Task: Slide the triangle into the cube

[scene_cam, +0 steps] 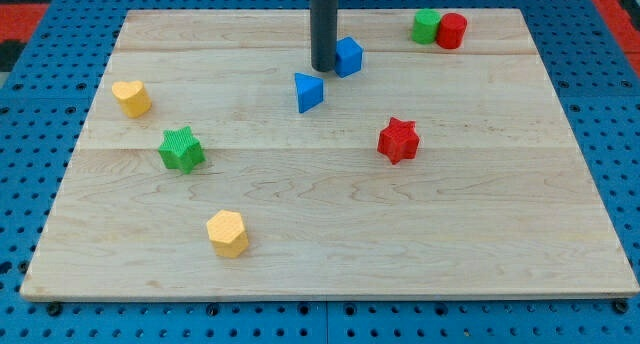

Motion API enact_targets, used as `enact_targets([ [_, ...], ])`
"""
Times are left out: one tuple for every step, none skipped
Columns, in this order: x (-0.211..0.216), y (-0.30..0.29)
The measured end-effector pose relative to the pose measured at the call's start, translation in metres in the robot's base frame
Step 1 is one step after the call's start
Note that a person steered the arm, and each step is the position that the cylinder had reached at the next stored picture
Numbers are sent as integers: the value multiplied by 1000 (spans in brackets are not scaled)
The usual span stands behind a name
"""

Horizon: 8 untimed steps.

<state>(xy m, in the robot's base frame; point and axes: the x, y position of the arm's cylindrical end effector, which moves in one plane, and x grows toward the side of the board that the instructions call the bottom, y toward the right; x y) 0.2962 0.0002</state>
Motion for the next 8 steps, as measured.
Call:
enact_targets([
  [6, 78],
  [0, 121],
  [96, 108],
  [97, 12],
  [91, -32],
  [46, -4],
  [11, -10],
  [48, -33],
])
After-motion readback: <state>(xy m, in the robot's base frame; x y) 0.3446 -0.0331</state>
